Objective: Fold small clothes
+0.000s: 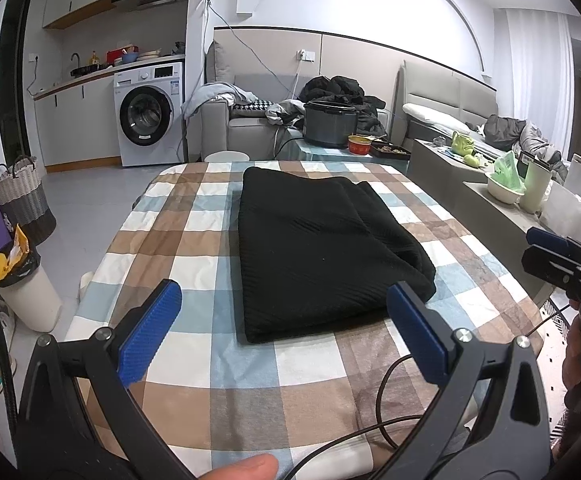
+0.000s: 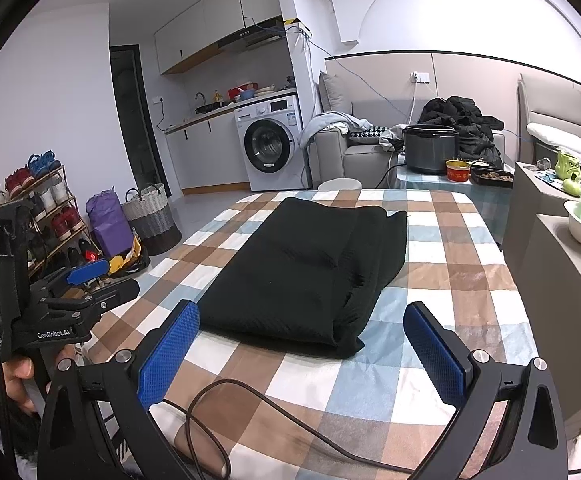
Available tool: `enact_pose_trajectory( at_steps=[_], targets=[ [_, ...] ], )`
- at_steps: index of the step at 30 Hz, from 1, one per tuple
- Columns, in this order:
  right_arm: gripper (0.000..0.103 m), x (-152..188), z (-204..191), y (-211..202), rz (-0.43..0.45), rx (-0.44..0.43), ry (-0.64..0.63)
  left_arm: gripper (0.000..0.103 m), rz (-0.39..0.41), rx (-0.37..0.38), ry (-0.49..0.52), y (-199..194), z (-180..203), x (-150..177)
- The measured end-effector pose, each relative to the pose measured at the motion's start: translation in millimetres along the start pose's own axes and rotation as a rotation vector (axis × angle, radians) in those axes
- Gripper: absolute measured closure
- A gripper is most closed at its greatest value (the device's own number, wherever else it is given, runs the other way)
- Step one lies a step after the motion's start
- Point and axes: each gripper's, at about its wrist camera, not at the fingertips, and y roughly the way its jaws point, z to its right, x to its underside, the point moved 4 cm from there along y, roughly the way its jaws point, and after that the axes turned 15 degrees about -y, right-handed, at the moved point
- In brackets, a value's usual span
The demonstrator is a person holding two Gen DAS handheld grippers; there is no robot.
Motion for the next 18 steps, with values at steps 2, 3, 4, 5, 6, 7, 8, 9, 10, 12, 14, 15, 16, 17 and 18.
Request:
enact_pose_trajectory(
  at_steps=[2, 3, 4, 5, 6, 7, 8, 9, 10, 12, 14, 15, 16, 17, 18],
  targets=[
    [0.0, 1.0, 0.1, 0.9, -0.002, -0.001, -0.001, 0.001, -0.004, 0.002, -0.004, 0.6, 0.3, 1.3],
    [0.0, 1.0, 0.1, 0.8, -0.002, -0.001, -0.001, 0.001, -0.006, 0.004, -0.005, 0.8, 1.1, 2.2],
    [0.0, 1.6, -0.1, 1.0, -0.002, -0.003, 0.0, 0.001, -0.007, 0.004, -0.007, 1.2, 1.5, 2.7],
    [0.0, 1.7, 0.1, 1.3, -0.002, -0.005, -0.001, 0.001, -0.008, 0.006, -0.007, 0.9, 2.1, 4.2],
    [0.0, 2.2, 0.1, 1.6, -0.002, -0.006, -0.002, 0.001, -0.01, 0.006, -0.006, 1.6, 2.2, 3.3],
    [0.0, 2.2, 0.0, 1.5, -0.002, -0.005, -0.002, 0.001, -0.012, 0.007, -0.007, 1.6, 3.0, 4.4],
    [0.0, 2.1, -0.1, 1.5, -0.002, -0.006, -0.002, 0.001, -0.013, 0.008, -0.007, 1.6, 3.9, 5.5],
    [0.0, 2.0, -0.2, 1.5, -0.001, -0.006, -0.001, 0.001, -0.013, 0.009, -0.007, 1.9, 3.8, 5.2],
    [0.0, 2.8, -0.5, 1.9, -0.002, -0.009, -0.001, 0.001, -0.013, 0.008, -0.007, 2.1, 3.5, 4.6],
    [0.0, 3.2, -0.1, 4.1, -0.004, -0.012, -0.005, 0.001, -0.015, 0.01, -0.006, 2.6, 4.9, 5.6],
    [0.0, 4.2, 0.8, 5.2, -0.006, -0.015, -0.005, 0.001, -0.014, 0.016, -0.005, 2.3, 7.5, 7.5],
    [0.0, 4.4, 1.4, 5.7, -0.006, -0.016, -0.005, 0.001, -0.015, 0.017, -0.005, 2.6, 7.4, 6.7],
    [0.0, 4.8, 1.6, 6.0, -0.007, -0.017, -0.005, 0.001, -0.016, 0.018, -0.005, 2.9, 8.1, 7.0],
    [0.0, 4.6, 1.9, 5.8, -0.007, -0.018, -0.005, 0.001, -0.016, 0.017, -0.005, 2.8, 8.0, 7.0],
    [0.0, 5.0, 2.0, 5.8, -0.007, -0.017, -0.005, 0.001, -0.017, 0.016, -0.005, 2.4, 8.7, 7.8]
  ],
)
